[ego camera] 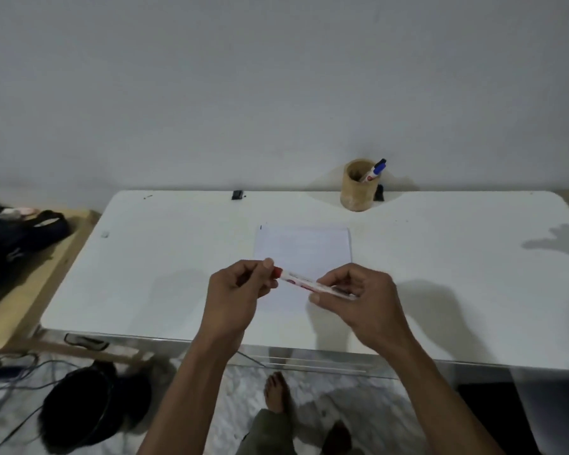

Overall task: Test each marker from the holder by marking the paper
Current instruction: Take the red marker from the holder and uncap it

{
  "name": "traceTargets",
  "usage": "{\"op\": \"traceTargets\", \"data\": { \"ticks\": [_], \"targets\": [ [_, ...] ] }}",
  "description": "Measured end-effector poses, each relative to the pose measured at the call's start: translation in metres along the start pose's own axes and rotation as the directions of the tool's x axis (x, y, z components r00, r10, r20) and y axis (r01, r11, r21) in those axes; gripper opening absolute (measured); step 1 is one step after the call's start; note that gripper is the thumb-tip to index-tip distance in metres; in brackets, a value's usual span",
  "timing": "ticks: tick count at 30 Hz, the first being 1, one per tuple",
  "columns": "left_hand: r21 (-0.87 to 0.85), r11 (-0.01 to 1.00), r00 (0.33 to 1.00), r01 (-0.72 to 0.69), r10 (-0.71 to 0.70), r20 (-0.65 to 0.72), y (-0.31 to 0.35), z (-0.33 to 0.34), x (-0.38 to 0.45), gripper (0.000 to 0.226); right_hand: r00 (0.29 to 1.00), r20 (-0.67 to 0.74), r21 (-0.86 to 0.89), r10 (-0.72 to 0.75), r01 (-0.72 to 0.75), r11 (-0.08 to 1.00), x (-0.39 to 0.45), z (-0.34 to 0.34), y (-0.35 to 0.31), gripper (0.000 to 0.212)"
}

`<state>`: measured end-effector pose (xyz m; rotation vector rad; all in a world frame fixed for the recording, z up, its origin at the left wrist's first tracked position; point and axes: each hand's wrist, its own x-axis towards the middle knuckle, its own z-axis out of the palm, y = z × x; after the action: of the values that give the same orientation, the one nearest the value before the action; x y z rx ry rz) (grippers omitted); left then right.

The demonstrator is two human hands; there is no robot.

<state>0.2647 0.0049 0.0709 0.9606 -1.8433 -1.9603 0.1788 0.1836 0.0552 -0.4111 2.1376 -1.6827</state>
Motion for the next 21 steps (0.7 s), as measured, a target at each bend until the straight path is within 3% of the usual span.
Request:
{"op": "traceTargets", "data": {
  "ticks": [3, 7, 9, 12, 15, 18, 21],
  "targets": [
    [-0.018, 1.0, 1.0, -0.02, 0.02, -0.004, -0.003, -0.009, 0.002, 0.009, 0.995, -0.064, 0.328, 0.079, -0.054, 0.943, 0.011, 0.007, -0.009, 0.029],
    [0.107, 0.991, 0.996, -0.08, 0.076, 0.046, -0.006, -0.019, 0.016, 0.007, 0.959, -0.076, 0.68, 0.272, -0.15, 0.718, 0.03, 0.037, -0.017, 0.037],
    [0.153, 0.984, 0.994, -0.095, 0.085, 0.07, -0.005, -0.025, 0.029, 0.007, 0.954, -0.044, 0.691, 0.297, -0.186, 0.699, 0.039, 0.055, -0.02, 0.033],
    [0.212, 0.972, 0.989, -0.106, 0.08, 0.124, -0.002, -0.038, 0.052, 0.006, 0.959, -0.037, 0.581, 0.28, -0.207, 0.787, 0.051, 0.08, -0.021, 0.02],
    [0.205, 0.977, 0.985, -0.065, 0.031, 0.168, -0.001, -0.051, 0.076, 0.01, 0.974, -0.085, 0.485, 0.21, -0.144, 0.863, 0.069, 0.095, -0.024, 0.021],
    [0.134, 0.991, 0.987, 0.025, -0.046, 0.152, -0.004, -0.07, 0.102, 0.014, 0.96, -0.169, 0.577, 0.225, -0.089, 0.812, 0.088, 0.096, -0.028, 0.018],
    [0.261, 0.964, 0.986, 0.049, -0.088, 0.139, -0.013, -0.093, 0.129, 0.006, 0.944, -0.24, 0.556, 0.225, -0.056, 0.83, 0.104, 0.089, -0.03, 0.017]
  ]
}}
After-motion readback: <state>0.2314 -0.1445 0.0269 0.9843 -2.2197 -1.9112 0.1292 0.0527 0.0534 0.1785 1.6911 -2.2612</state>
